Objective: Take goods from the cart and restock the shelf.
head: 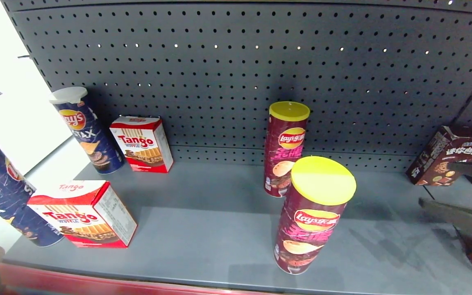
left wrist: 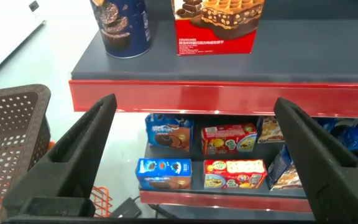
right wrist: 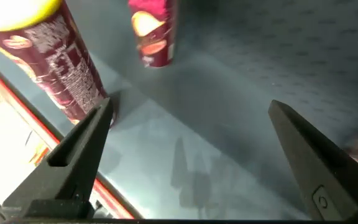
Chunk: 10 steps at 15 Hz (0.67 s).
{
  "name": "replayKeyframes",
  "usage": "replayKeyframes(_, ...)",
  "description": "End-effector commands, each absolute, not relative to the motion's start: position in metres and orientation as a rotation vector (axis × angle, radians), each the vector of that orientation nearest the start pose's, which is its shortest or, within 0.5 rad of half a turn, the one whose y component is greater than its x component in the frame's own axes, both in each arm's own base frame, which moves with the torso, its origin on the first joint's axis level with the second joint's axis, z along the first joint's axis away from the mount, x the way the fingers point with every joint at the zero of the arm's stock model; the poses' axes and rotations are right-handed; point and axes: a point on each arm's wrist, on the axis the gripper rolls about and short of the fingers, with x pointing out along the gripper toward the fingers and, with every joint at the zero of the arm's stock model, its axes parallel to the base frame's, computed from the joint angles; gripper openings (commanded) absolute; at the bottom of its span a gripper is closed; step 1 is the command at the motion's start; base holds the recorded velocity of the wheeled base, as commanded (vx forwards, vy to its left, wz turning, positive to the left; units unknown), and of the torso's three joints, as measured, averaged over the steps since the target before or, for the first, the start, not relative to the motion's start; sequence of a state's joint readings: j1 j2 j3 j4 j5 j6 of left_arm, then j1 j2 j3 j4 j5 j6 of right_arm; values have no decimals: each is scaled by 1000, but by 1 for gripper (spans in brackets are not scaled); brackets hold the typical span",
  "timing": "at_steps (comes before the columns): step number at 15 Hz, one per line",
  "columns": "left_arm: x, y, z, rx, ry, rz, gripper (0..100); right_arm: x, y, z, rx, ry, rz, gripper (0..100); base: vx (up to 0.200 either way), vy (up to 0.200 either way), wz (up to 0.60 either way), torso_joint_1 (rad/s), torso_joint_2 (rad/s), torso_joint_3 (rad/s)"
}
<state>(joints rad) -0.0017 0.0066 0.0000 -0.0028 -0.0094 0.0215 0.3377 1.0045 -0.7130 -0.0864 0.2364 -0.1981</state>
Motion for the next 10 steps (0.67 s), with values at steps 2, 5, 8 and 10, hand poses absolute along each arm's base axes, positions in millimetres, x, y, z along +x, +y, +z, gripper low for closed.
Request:
replayKeyframes(2,-22,0,76,21,8,-11,100,150,69,219,-226,312,636,100,0,0,0,0,0,0)
replayKeyframes(5,-22,0,76,23,8,-11,100,149,77,210,-232,346,681,100,0,0,0,0,0,0)
replayKeyframes(8,-22,0,76,21,8,-11,100,148,82,199,-244,366,714,100,0,0,0,0,0,0)
replayKeyframes(10,-22,0,76,21,8,-11,100,149,88,193,-256,380,720,100,0,0,0,0,0,0)
